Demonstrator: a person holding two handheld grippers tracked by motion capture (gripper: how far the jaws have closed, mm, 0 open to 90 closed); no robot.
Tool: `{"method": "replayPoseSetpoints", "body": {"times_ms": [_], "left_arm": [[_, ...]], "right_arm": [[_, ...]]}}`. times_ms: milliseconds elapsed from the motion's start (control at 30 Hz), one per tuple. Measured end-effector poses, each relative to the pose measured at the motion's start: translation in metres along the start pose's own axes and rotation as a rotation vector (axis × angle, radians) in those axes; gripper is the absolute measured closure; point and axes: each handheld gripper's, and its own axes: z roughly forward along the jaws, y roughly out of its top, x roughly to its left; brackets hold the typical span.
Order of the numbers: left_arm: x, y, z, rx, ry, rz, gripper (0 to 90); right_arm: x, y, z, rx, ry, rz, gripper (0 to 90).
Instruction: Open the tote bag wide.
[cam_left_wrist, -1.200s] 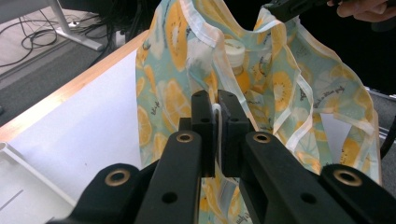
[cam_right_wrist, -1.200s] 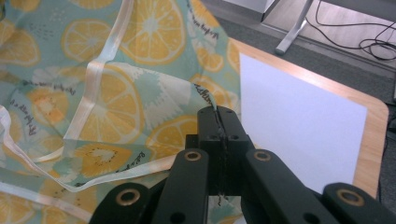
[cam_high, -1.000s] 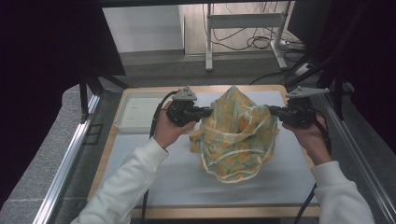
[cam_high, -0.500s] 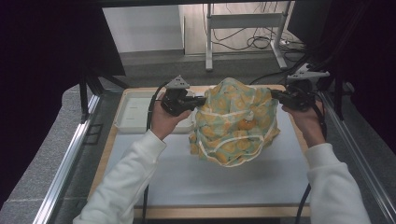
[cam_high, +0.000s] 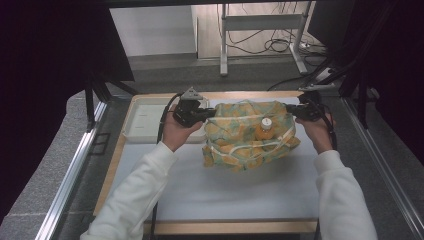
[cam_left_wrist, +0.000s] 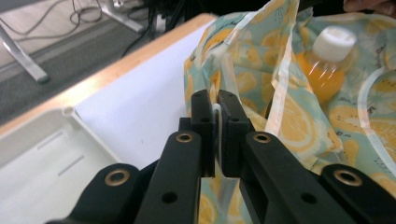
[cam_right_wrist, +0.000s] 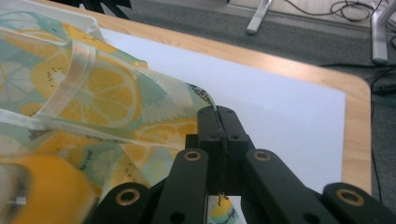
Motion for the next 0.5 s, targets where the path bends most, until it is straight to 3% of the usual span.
{"method": "replayPoseSetpoints", "body": {"times_ms": [500], "left_arm": [[-0.003, -0.029, 0.038, 0.112, 0.006, -0.012, 86.8]], "right_arm": [[-0.010, -0.037, 0.036, 0.126, -0.008, 0.038, 88.9]]}}
